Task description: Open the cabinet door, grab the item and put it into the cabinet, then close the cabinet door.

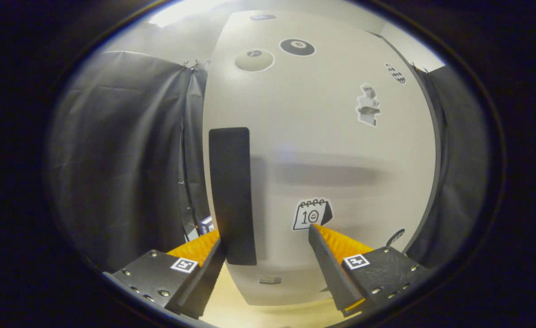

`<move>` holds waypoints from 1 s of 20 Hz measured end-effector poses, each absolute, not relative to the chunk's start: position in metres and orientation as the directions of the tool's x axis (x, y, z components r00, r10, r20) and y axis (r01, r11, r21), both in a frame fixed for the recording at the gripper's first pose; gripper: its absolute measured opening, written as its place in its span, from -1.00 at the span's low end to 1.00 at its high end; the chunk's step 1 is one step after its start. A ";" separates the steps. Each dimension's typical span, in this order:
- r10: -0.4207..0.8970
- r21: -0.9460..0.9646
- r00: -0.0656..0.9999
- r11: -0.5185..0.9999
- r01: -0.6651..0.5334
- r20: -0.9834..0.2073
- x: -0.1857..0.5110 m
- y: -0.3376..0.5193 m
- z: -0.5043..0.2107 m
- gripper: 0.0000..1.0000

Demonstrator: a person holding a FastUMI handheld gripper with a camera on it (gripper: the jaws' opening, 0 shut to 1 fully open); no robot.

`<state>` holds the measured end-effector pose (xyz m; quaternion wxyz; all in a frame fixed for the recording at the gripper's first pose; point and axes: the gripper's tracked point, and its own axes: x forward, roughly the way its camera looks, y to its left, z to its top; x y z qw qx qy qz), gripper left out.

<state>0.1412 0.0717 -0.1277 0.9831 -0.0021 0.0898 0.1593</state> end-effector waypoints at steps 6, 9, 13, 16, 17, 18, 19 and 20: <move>0.204 0.030 0.967 0.979 -0.201 -0.152 0.151 0.075 -0.133 1.00; 0.165 0.027 0.976 0.986 -0.163 -0.145 0.151 0.079 -0.131 1.00; 0.143 0.019 0.979 0.990 -0.142 -0.147 0.152 0.079 -0.132 1.00; 0.138 0.022 0.980 0.990 -0.137 -0.141 0.155 0.079 -0.130 1.00; 0.137 0.016 0.980 0.991 -0.136 -0.142 0.155 0.078 -0.131 1.00; 0.137 0.018 0.981 0.991 -0.135 -0.137 0.155 0.078 -0.130 1.00; 0.137 0.021 0.981 0.991 -0.136 -0.141 0.154 0.079 -0.131 1.00; 0.138 0.025 0.981 0.990 -0.136 -0.133 0.154 0.079 -0.130 1.00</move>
